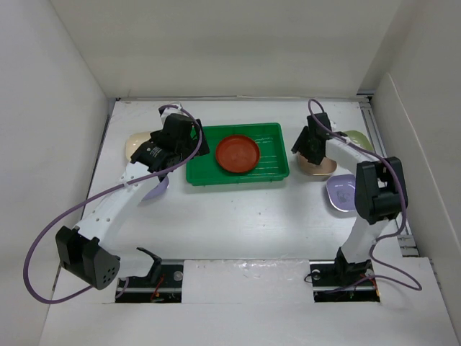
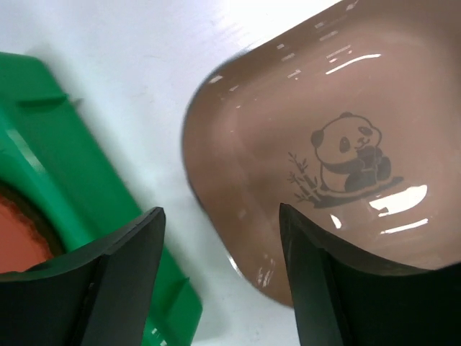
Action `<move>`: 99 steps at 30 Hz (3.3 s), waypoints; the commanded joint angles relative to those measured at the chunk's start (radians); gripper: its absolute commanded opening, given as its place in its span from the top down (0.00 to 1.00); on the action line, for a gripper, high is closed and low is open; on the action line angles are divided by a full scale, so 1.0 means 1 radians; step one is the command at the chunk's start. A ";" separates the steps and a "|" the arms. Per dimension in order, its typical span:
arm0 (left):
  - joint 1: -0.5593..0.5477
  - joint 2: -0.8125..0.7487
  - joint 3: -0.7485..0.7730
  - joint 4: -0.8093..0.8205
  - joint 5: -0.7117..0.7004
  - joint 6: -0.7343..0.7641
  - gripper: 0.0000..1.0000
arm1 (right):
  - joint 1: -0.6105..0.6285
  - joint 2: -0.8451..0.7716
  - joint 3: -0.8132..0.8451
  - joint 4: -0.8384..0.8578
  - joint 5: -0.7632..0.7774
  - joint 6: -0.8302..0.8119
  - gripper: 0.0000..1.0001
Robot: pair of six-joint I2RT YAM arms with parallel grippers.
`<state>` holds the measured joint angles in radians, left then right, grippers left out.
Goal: Place the plates into the plastic bin on the countertop
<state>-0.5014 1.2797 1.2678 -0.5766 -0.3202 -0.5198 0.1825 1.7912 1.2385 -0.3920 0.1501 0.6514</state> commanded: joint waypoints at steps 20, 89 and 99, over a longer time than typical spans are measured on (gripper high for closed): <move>0.006 -0.045 -0.016 -0.003 -0.037 0.014 0.00 | 0.021 0.168 0.214 -0.088 0.054 -0.016 0.87; 0.790 0.524 0.257 0.078 0.182 -0.011 0.00 | 0.773 -0.267 0.268 -0.038 0.056 -0.092 0.00; 0.790 0.713 0.306 0.078 0.153 -0.042 0.00 | 0.853 -0.401 0.082 0.016 0.046 -0.059 0.00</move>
<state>0.2878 1.9854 1.5368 -0.4950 -0.1646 -0.5495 1.0294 1.4445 1.3342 -0.4686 0.2066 0.5747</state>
